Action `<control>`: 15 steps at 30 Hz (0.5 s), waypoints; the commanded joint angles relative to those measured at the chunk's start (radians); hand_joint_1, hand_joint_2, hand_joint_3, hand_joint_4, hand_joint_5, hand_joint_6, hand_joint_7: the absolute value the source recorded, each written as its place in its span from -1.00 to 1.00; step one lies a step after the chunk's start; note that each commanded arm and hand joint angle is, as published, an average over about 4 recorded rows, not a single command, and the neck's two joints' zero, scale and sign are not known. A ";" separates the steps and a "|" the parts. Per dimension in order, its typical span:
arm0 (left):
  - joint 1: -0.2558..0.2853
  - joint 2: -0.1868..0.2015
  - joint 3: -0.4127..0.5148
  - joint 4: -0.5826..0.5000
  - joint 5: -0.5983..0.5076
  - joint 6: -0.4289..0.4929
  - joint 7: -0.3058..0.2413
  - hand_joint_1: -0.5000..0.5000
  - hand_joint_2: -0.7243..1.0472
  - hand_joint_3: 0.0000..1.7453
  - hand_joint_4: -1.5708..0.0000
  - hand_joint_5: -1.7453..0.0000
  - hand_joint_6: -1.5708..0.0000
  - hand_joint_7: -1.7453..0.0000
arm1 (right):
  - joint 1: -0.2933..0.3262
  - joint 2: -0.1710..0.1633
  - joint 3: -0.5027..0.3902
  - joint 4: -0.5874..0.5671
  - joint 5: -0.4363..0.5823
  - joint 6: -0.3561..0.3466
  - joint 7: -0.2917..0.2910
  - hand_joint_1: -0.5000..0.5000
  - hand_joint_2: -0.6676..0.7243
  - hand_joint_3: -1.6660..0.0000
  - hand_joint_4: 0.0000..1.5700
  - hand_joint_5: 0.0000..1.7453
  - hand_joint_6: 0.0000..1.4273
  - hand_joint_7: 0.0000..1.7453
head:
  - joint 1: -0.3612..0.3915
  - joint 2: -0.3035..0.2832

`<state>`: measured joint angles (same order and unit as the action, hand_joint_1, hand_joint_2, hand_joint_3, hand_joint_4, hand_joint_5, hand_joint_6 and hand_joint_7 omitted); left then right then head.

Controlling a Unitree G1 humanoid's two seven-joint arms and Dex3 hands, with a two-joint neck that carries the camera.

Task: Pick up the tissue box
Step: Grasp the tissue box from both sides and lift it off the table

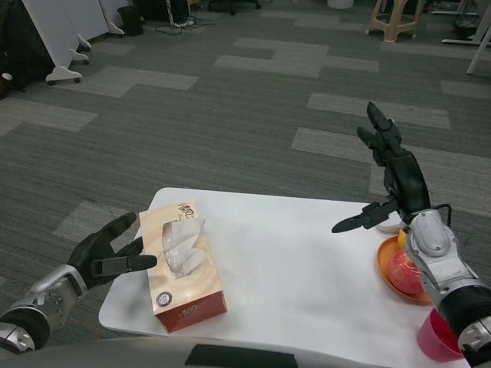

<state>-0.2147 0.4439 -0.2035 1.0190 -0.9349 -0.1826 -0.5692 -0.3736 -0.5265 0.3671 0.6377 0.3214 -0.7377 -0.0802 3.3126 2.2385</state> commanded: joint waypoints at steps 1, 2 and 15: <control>-0.014 0.014 -0.009 -0.005 -0.002 0.006 -0.003 1.00 -0.42 -0.90 1.00 1.00 1.00 1.00 | -0.008 0.004 -0.009 -0.001 0.008 0.000 -0.001 -0.92 0.27 0.81 -0.93 -0.56 -1.00 -0.92 | 0.001 0.003; -0.014 0.013 -0.010 -0.007 0.003 0.006 -0.003 1.00 -0.62 -0.90 1.00 1.00 1.00 1.00 | -0.007 0.004 -0.009 -0.002 0.008 0.000 -0.001 -0.92 0.27 0.81 -0.93 -0.56 -1.00 -0.92 | 0.002 0.004; -0.035 -0.007 -0.083 -0.074 0.079 0.006 -0.003 1.00 -0.90 -0.90 1.00 1.00 1.00 1.00 | 0.013 0.003 -0.009 -0.034 0.008 0.000 -0.001 -0.92 0.27 0.81 -0.93 -0.56 -1.00 -0.92 | 0.004 0.020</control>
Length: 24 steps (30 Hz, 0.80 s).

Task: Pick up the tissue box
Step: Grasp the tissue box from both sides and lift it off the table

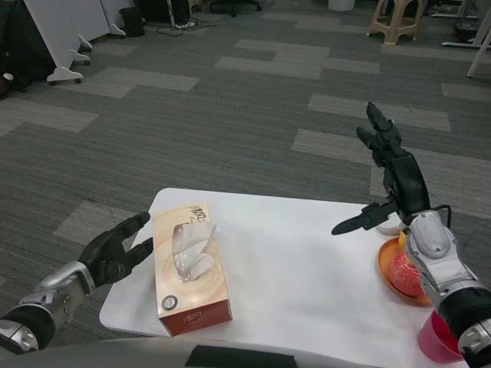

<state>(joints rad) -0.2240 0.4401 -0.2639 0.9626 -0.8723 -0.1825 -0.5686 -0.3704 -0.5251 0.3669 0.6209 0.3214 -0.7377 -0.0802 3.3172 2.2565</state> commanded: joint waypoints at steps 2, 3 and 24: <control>-0.043 -0.007 -0.048 -0.019 0.018 0.006 -0.003 1.00 -0.90 -0.90 1.00 1.00 1.00 1.00 | 0.013 0.001 -0.010 -0.021 0.008 0.000 -0.001 -0.92 0.27 0.81 -0.93 -0.56 -1.00 -0.92 | -0.001 0.003; -0.050 -0.009 -0.056 -0.019 0.019 0.006 -0.002 1.00 -0.90 -0.90 1.00 1.00 1.00 1.00 | 0.015 0.001 -0.010 -0.022 0.008 0.000 -0.001 -0.92 0.27 0.81 -0.93 -0.56 -1.00 -0.92 | -0.002 0.002; -0.011 -0.021 0.026 -0.045 0.159 0.143 -0.025 1.00 -0.90 -0.90 1.00 1.00 1.00 1.00 | 0.034 -0.003 -0.024 -0.034 0.010 0.000 -0.001 -0.92 0.27 0.81 -0.95 -0.56 -1.00 -0.92 | -0.021 -0.015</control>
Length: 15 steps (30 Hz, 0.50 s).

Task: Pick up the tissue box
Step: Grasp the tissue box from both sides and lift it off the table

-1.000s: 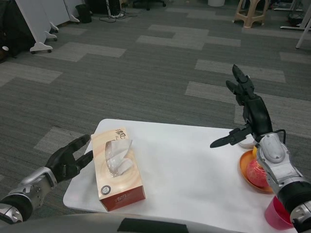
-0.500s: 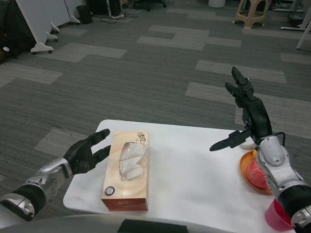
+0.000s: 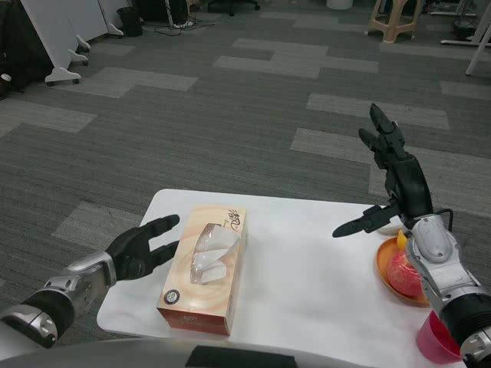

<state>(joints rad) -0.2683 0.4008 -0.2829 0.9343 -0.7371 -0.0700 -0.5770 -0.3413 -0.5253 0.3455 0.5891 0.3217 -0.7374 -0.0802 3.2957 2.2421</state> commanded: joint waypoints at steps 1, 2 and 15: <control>0.038 0.019 0.054 -0.021 0.031 0.039 -0.023 1.00 -0.90 -0.90 1.00 1.00 1.00 1.00 | 0.005 -0.002 -0.002 -0.001 0.010 0.000 -0.001 -0.92 0.27 0.81 -0.95 -0.56 -1.00 -0.92 | 0.002 -0.001; 0.049 0.020 0.070 -0.030 0.045 0.054 -0.033 1.00 -0.90 -0.90 1.00 1.00 1.00 1.00 | 0.005 -0.002 -0.001 0.001 0.010 0.000 -0.001 -0.92 0.27 0.81 -0.94 -0.56 -1.00 -0.92 | 0.002 -0.003; 0.170 0.067 0.143 -0.229 0.077 0.222 -0.085 1.00 -0.80 -0.90 1.00 1.00 1.00 1.00 | 0.002 0.005 0.001 0.015 0.010 0.000 -0.001 -0.92 0.27 0.81 -0.95 -0.56 -1.00 -0.92 | 0.004 -0.018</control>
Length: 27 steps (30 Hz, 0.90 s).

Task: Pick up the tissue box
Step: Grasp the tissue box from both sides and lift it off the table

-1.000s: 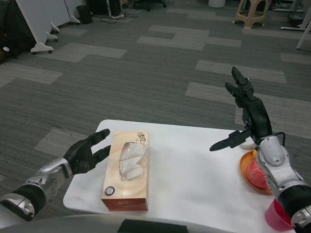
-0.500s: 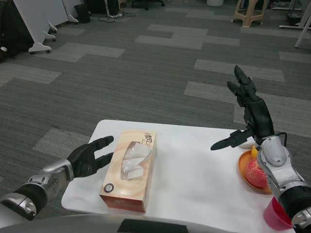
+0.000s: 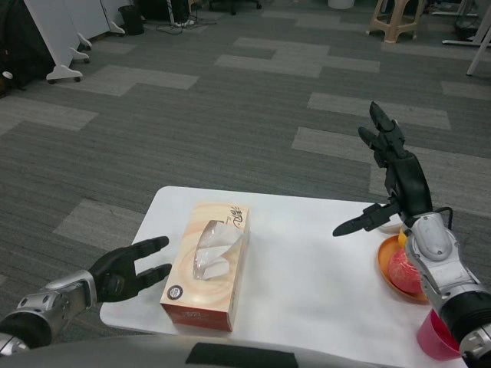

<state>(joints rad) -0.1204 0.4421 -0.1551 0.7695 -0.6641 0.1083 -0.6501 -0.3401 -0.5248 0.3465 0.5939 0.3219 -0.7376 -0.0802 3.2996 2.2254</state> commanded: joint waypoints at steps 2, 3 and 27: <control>0.036 0.030 0.017 -0.111 0.005 0.086 -0.017 1.00 -0.80 -0.90 1.00 1.00 1.00 1.00 | 0.000 0.006 0.001 0.012 0.009 0.000 -0.001 -0.92 0.27 0.81 -0.95 -0.56 -1.00 -0.92 | 0.000 -0.003; 0.042 0.033 0.017 -0.133 0.005 0.109 -0.019 1.00 -0.80 -0.90 1.00 1.00 1.00 1.00 | 0.000 0.007 0.001 0.014 0.009 0.000 -0.001 -0.92 0.27 0.81 -0.94 -0.56 -1.00 -0.92 | 0.001 -0.005; -0.149 -0.031 -0.215 -0.158 0.048 0.173 -0.022 1.00 -0.80 -0.90 1.00 1.00 1.00 1.00 | -0.003 0.009 0.002 0.017 0.009 0.000 -0.001 -0.92 0.27 0.81 -0.93 -0.56 -1.00 -0.92 | -0.031 -0.007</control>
<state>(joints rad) -0.2453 0.4179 -0.3661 0.5939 -0.6269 0.2977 -0.6742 -0.3402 -0.5158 0.3505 0.6137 0.3218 -0.7366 -0.0802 3.2735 2.2169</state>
